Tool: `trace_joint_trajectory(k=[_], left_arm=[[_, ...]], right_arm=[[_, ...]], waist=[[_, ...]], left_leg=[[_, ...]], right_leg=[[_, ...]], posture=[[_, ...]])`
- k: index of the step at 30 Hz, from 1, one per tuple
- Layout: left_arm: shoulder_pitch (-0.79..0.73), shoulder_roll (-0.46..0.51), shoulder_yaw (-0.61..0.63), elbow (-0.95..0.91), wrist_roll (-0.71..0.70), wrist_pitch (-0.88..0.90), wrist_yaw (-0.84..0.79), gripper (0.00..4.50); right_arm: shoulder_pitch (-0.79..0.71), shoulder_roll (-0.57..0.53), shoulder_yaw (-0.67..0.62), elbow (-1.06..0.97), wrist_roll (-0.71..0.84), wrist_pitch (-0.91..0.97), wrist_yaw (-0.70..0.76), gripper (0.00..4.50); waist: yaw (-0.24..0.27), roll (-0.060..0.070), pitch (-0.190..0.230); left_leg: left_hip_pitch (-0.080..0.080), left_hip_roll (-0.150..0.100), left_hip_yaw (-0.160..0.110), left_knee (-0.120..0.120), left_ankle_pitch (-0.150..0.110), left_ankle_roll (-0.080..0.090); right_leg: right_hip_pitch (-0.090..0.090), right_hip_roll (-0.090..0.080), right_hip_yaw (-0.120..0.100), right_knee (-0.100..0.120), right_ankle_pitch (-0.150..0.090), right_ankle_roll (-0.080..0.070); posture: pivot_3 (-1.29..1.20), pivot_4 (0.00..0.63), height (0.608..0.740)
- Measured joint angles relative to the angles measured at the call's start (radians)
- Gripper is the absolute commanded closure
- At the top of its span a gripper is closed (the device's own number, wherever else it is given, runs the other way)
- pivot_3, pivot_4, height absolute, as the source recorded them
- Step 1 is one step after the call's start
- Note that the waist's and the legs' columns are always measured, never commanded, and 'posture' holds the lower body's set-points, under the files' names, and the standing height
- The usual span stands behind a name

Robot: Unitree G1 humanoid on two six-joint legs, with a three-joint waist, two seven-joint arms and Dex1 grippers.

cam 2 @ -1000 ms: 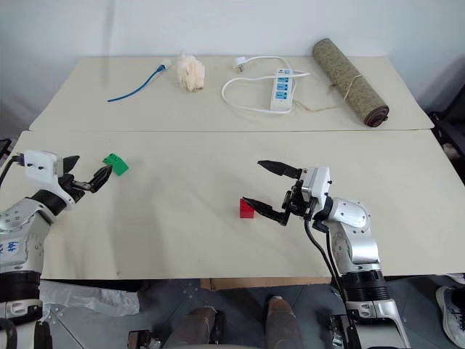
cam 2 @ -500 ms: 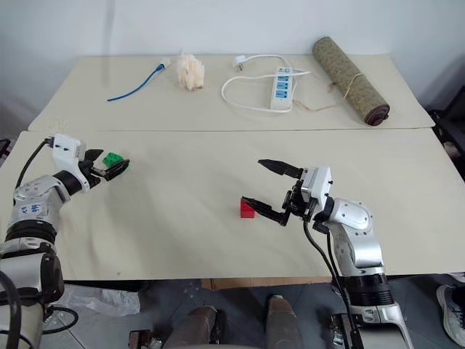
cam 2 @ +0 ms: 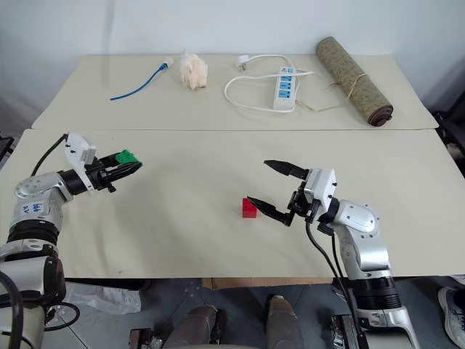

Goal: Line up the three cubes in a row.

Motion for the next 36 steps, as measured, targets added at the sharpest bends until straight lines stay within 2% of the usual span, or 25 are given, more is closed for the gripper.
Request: trace_joint_trajectory(k=[4, 10, 18, 24, 36], left_arm=[[0.05, -0.01, -0.135, -0.25, 0.0, 0.038, -0.181, 2.98], [0.061, -0.1, -0.282, -0.281, 0.061, -0.003, -0.24, 2.98], [-0.015, -0.216, -0.341, -0.144, 0.14, -0.073, -0.185, 2.98], [-0.058, -0.282, -0.352, -0.103, 0.173, -0.061, -0.115, 2.98], [-0.034, -0.28, -0.363, -0.168, 0.171, -0.006, -0.148, 2.98]], right_arm=[[0.039, -0.12, -0.036, 0.012, 0.006, 0.015, 0.084, 0.0], [0.055, -0.158, -0.051, 0.043, 0.006, 0.021, 0.141, 0.0], [0.115, -0.203, -0.061, 0.021, 0.027, 0.09, 0.174, 0.0], [0.159, -0.225, -0.076, 0.008, 0.027, 0.09, 0.196, 0.0], [0.159, -0.227, -0.086, 0.008, 0.025, 0.089, 0.202, 0.0]], waist=[[-0.001, 0.0, 0.0], [-0.004, 0.0, 0.0], [0.007, -0.001, 0.001], [0.016, -0.001, 0.001], [0.02, -0.001, 0.001]], left_leg=[[0.0, -0.001, 0.001, 0.0, 0.0, 0.001], [0.001, 0.003, 0.004, 0.0, 0.0, 0.001], [0.0, 0.001, 0.004, 0.002, 0.0, 0.001], [0.0, 0.001, 0.004, 0.002, 0.0, 0.001], [0.001, 0.001, 0.004, 0.002, 0.0, 0.001]], right_leg=[[0.001, 0.0, 0.001, 0.0, 0.0, 0.0], [0.0, 0.004, 0.002, 0.0, 0.0, 0.0], [0.001, 0.003, 0.002, 0.0, 0.001, 0.001], [0.001, 0.002, 0.002, 0.0, 0.001, 0.002], [0.001, 0.003, 0.003, 0.0, 0.001, 0.002]], posture=[[0.0, 0.15, 0.74], [0.0, 0.15, 0.74], [0.0, 0.15, 0.74], [0.0, 0.15, 0.74], [0.0, 0.15, 0.74]])
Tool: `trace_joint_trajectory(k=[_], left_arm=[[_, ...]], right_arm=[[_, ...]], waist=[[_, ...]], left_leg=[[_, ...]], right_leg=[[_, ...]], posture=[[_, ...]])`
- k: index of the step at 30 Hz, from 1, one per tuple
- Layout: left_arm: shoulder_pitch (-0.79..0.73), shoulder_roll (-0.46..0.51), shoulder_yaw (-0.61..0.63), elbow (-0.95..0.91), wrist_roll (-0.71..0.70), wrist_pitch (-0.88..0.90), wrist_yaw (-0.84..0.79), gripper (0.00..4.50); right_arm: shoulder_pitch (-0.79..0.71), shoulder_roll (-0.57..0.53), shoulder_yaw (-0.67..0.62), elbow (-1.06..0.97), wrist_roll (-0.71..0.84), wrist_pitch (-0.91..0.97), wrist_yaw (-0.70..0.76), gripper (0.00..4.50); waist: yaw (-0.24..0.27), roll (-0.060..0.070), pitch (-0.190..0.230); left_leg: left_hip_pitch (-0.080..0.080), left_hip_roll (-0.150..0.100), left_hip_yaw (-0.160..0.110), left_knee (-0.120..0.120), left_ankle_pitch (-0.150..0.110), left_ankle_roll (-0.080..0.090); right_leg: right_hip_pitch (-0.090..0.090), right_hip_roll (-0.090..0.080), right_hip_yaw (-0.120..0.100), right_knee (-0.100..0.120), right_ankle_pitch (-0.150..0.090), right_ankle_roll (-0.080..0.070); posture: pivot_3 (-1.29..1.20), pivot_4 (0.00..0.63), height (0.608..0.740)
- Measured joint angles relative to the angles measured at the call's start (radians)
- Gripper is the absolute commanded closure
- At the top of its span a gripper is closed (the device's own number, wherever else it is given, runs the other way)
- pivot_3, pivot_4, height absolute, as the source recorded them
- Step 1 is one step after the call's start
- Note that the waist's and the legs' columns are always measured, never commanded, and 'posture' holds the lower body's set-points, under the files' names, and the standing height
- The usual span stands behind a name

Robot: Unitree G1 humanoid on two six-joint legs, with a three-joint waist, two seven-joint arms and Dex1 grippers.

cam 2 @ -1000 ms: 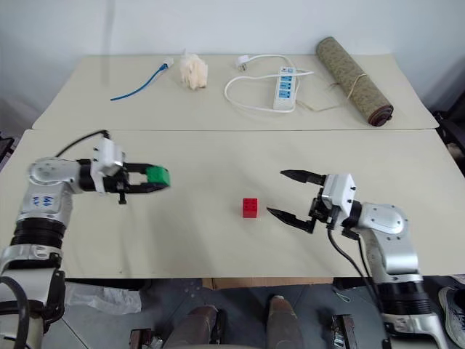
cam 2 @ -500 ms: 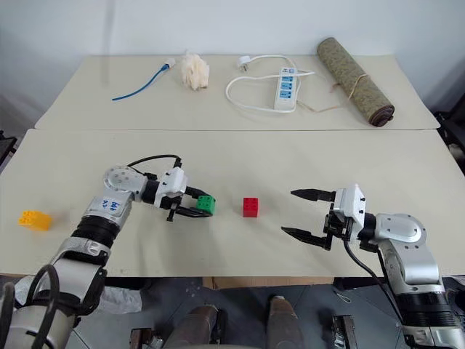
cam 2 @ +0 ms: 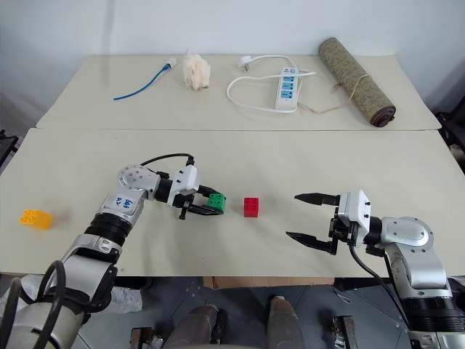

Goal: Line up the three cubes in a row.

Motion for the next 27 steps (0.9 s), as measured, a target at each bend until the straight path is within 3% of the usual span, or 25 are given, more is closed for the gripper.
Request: trace_joint_trajectory(k=[14, 23, 27], left_arm=[[0.022, -0.003, 0.0, -0.038, -0.001, 0.017, 0.016, 2.98], [0.071, -0.003, 0.03, -0.096, -0.027, 0.05, 0.06, 0.23], [0.157, 0.091, 0.114, -0.293, -0.119, 0.098, 0.049, 0.23]], right_arm=[[-0.019, 0.005, 0.008, -0.027, 0.0, 0.025, -0.024, 0.0], [-0.046, 0.006, 0.035, -0.05, 0.005, 0.063, -0.022, 0.0], [-0.071, 0.019, 0.039, -0.049, 0.022, 0.07, -0.009, 0.0]], waist=[[0.003, 0.0, 0.0], [0.003, 0.0, 0.0], [-0.013, 0.0, 0.0]], left_leg=[[0.0, 0.0, 0.0, 0.001, 0.0, 0.0], [0.0, 0.0, 0.0, 0.001, 0.0, 0.0], [0.0, 0.003, -0.001, 0.0, 0.0, -0.001]], right_leg=[[0.0, 0.0, 0.0, 0.0, 0.0, 0.0], [0.0, 0.0, 0.0, 0.0, 0.0, 0.0], [0.0, 0.001, 0.0, 0.0, 0.0, 0.0]], posture=[[0.0, 0.15, 0.74], [0.0, 0.15, 0.74], [0.0, 0.15, 0.74]])
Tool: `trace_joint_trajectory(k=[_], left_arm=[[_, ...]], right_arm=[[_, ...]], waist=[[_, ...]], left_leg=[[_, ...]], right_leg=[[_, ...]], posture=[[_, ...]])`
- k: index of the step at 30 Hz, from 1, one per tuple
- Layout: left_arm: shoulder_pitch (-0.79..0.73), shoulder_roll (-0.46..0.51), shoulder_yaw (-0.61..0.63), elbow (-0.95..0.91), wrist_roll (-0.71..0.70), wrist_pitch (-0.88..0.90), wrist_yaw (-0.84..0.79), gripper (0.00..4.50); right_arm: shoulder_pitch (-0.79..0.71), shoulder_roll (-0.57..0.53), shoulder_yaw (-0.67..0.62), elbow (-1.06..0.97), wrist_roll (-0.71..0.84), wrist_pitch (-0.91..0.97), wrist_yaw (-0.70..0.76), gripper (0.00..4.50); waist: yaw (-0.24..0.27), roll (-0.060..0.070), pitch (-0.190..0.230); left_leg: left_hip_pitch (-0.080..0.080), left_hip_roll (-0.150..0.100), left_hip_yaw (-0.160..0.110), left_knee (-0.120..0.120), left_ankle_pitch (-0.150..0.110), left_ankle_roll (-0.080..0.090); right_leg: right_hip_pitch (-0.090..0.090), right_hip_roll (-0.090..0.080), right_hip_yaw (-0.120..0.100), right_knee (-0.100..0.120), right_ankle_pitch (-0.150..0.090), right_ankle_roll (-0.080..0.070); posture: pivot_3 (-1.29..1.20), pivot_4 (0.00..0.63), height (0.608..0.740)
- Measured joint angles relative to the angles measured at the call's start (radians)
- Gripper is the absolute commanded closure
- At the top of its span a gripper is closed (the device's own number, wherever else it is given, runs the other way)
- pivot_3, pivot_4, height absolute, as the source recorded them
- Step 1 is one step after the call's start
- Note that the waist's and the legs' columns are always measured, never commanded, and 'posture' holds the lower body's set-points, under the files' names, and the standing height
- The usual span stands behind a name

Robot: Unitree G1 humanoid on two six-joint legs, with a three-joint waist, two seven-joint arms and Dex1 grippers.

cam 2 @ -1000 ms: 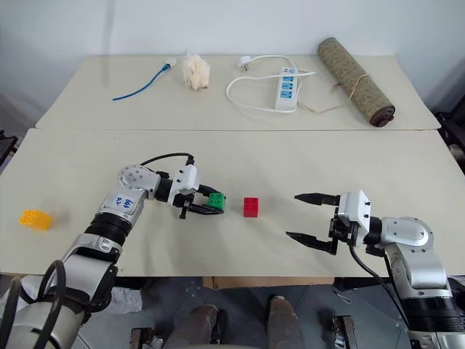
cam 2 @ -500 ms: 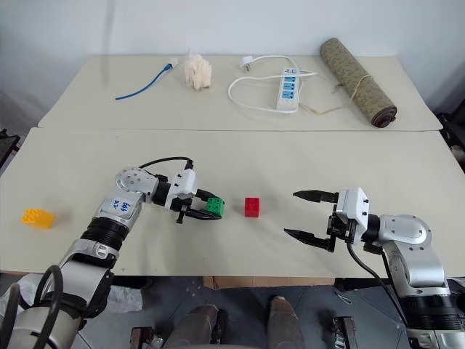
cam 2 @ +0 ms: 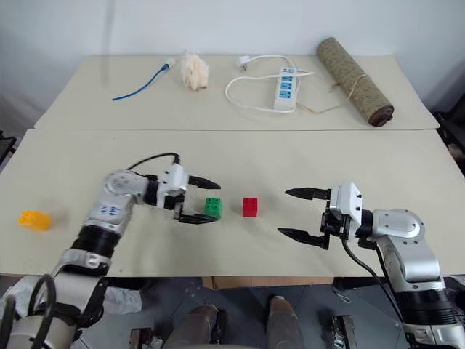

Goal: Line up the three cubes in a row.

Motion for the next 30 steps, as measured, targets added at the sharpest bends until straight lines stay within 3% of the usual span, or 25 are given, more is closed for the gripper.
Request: trace_joint_trajectory(k=[5, 9, 12, 15, 21, 25, 30], left_arm=[[0.271, 0.141, 0.205, -0.288, -0.111, 0.106, 0.09, 0.23], [0.551, 0.137, 0.462, -0.543, -0.222, 0.214, 0.257, 0.11], [0.731, 0.014, 0.664, -0.65, -0.244, 0.222, 0.45, 0.11], [0.879, -0.204, 0.86, -0.698, -0.25, 0.18, 0.699, 0.11], [1.056, -0.455, 0.977, -0.7, -0.3, 0.081, 0.901, 0.11], [1.139, -0.526, 1.01, -0.6, -0.321, 0.011, 0.936, 0.11], [1.158, -0.54, 1.031, -0.5, -0.353, -0.058, 0.951, 0.11]], right_arm=[[-0.053, 0.032, 0.042, -0.009, 0.031, 0.035, 0.033, 0.0], [-0.085, 0.068, 0.063, -0.014, 0.042, 0.036, 0.044, 0.0], [-0.099, 0.104, 0.074, -0.002, 0.045, 0.021, 0.055, 0.0], [-0.106, 0.122, 0.086, 0.011, 0.046, 0.018, 0.079, 0.0], [-0.13, 0.184, 0.118, 0.045, 0.042, -0.055, 0.135, 0.0], [-0.142, 0.189, 0.121, 0.056, 0.04, -0.095, 0.164, 0.0], [-0.148, 0.192, 0.121, 0.084, 0.034, -0.116, 0.171, 0.0]], waist=[[-0.015, 0.0, 0.0], [-0.011, 0.0, 0.0], [-0.004, 0.0, 0.0], [-0.002, -0.002, -0.001], [0.005, -0.004, -0.001], [0.008, -0.004, -0.001], [0.002, -0.004, -0.001]], left_leg=[[0.0, 0.004, 0.0, -0.001, -0.001, -0.002], [0.001, 0.005, -0.001, -0.001, -0.002, -0.002], [0.002, 0.005, -0.001, -0.001, -0.002, -0.002], [0.003, 0.005, -0.002, -0.001, -0.003, -0.002], [0.015, 0.007, -0.001, -0.002, -0.006, -0.001], [0.017, 0.008, -0.001, -0.002, -0.009, 0.0], [0.017, 0.009, 0.0, -0.002, -0.011, 0.002]], right_leg=[[0.0, -0.002, 0.001, -0.001, 0.0, -0.001], [0.0, -0.003, 0.002, -0.003, -0.001, -0.002], [0.003, -0.003, 0.001, -0.005, 0.0, -0.002], [0.005, -0.003, 0.001, -0.007, 0.0, -0.002], [0.019, -0.001, 0.0, -0.016, 0.001, -0.003], [0.022, 0.001, 0.0, -0.018, 0.001, -0.003], [0.023, 0.001, 0.001, -0.021, 0.001, -0.003]], posture=[[0.0, 0.15, 0.74], [0.0, 0.15, 0.74], [0.0, 0.15, 0.74], [0.0, 0.15, 0.74], [0.0, 0.15, 0.74], [0.0, 0.15, 0.74], [0.0, 0.15, 0.74]])
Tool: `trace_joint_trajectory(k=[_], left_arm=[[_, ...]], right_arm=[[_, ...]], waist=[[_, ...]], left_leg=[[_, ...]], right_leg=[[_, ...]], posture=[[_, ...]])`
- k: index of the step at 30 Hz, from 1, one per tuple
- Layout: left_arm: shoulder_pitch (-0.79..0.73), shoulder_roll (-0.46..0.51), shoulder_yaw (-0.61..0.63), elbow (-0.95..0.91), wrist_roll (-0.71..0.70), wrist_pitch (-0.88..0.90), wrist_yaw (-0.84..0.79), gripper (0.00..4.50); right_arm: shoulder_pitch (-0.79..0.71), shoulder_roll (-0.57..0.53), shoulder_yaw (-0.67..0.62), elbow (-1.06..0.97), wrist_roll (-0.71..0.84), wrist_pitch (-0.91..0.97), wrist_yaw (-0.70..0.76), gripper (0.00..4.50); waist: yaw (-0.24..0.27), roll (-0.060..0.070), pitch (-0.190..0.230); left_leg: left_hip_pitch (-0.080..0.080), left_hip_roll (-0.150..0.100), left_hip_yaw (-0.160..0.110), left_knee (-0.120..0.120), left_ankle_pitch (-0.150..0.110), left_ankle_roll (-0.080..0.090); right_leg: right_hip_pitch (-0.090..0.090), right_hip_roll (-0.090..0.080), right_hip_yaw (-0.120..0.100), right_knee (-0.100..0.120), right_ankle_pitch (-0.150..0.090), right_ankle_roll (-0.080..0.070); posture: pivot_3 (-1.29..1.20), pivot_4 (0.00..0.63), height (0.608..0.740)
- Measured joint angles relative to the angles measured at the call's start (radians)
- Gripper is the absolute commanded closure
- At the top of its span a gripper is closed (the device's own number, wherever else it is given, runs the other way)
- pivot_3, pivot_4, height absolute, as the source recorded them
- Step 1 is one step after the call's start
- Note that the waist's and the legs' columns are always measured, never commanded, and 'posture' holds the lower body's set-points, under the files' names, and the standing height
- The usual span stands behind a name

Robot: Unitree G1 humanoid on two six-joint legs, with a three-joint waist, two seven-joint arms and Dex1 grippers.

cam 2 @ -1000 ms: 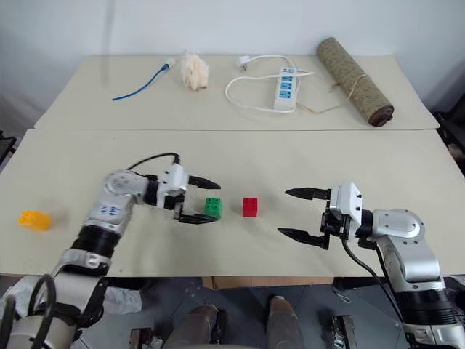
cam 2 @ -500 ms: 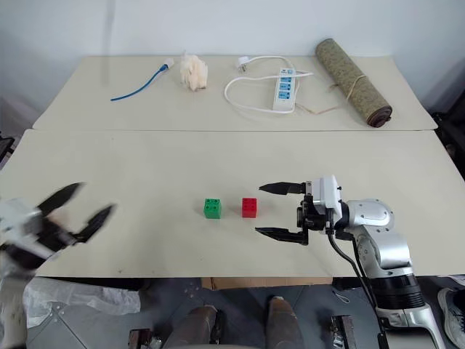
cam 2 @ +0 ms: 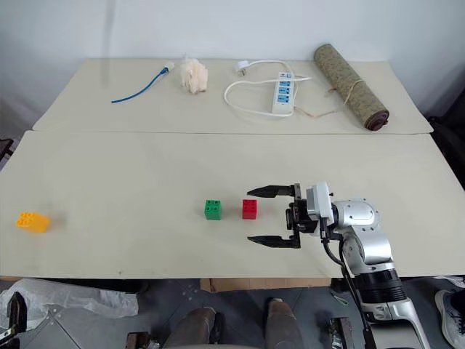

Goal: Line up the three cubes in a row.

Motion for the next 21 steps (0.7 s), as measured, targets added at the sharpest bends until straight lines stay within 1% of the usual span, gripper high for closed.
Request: trace_joint_trajectory(k=[4, 6, 7, 8, 10, 11, 13, 17, 21], left_arm=[[-0.018, 0.034, -0.029, -0.011, -0.012, -0.009, 0.021, 0.11], [-0.038, 0.074, -0.05, -0.012, -0.015, -0.005, 0.023, 0.11], [-0.06, 0.13, -0.067, 0.008, -0.011, -0.001, 0.008, 0.11], [-0.088, 0.207, -0.082, 0.041, -0.003, 0.005, -0.014, 0.11], [-0.157, 0.392, -0.095, 0.149, 0.012, 0.021, -0.073, 0.11], [-0.181, 0.456, -0.092, 0.184, 0.013, 0.032, -0.088, 0.11], [-0.227, 0.54, -0.099, 0.243, 0.013, 0.05, -0.113, 0.11], [-0.306, 0.613, -0.139, 0.332, 0.022, 0.081, -0.144, 0.11], [-0.35, 0.637, -0.18, 0.383, 0.043, 0.113, -0.159, 0.11]], right_arm=[[-0.025, 0.004, 0.0, 0.009, -0.004, -0.019, -0.004, 0.0], [-0.027, 0.012, -0.001, 0.019, -0.005, -0.031, -0.008, 0.0], [-0.027, 0.015, -0.001, 0.027, -0.012, -0.036, -0.013, 0.0], [-0.028, 0.02, 0.0, 0.03, -0.017, -0.036, -0.02, 0.0], [-0.033, 0.03, 0.006, 0.03, -0.025, -0.035, -0.034, 0.0], [-0.035, 0.03, 0.014, 0.029, -0.028, -0.032, -0.036, 0.0], [-0.034, 0.029, 0.021, 0.027, -0.034, -0.021, -0.039, 0.0], [-0.036, 0.029, 0.025, 0.025, -0.039, -0.015, -0.055, 0.0], [-0.032, 0.029, 0.025, -0.005, -0.04, -0.013, -0.077, 0.0]], waist=[[-0.006, 0.0, 0.0], [-0.007, 0.0, 0.0], [-0.006, 0.0, 0.0], [-0.003, 0.0, 0.0], [-0.005, 0.0, 0.0], [-0.009, 0.001, 0.0], [-0.016, 0.002, 0.0], [-0.028, 0.002, 0.0], [-0.036, 0.002, 0.0]], left_leg=[[0.0, 0.001, -0.001, 0.0, -0.001, -0.001], [0.001, 0.002, -0.002, 0.0, -0.001, -0.002], [0.001, 0.002, -0.003, 0.0, -0.001, -0.002], [0.001, 0.002, -0.005, 0.0, 0.0, -0.003], [0.002, 0.003, -0.006, -0.001, 0.001, -0.007], [0.002, 0.003, -0.006, -0.001, 0.001, -0.007], [0.003, 0.003, -0.004, -0.002, 0.0, -0.006], [0.0, 0.003, -0.002, -0.002, -0.001, -0.005], [-0.001, 0.003, -0.001, -0.003, -0.002, -0.005]], right_leg=[[0.001, 0.0, 0.0, 0.0, 0.0, 0.0], [0.002, 0.001, 0.0, 0.0, -0.001, -0.001], [0.002, 0.001, 0.0, 0.001, -0.001, -0.002], [0.001, 0.001, -0.001, 0.002, -0.002, -0.003], [0.001, 0.002, -0.002, 0.006, -0.003, -0.006], [0.001, 0.002, -0.002, 0.006, -0.003, -0.007], [0.0, 0.002, -0.001, 0.006, -0.003, -0.007], [-0.004, 0.002, -0.002, 0.009, -0.003, -0.007], [-0.006, 0.002, -0.003, 0.01, -0.003, -0.007]], posture=[[0.0, 0.15, 0.74], [0.0, 0.15, 0.74], [0.0, 0.15, 0.74], [0.0, 0.15, 0.74], [0.0, 0.15, 0.74], [0.0, 0.15, 0.74], [0.0, 0.15, 0.74], [0.0, 0.15, 0.74], [0.0, 0.15, 0.74]])
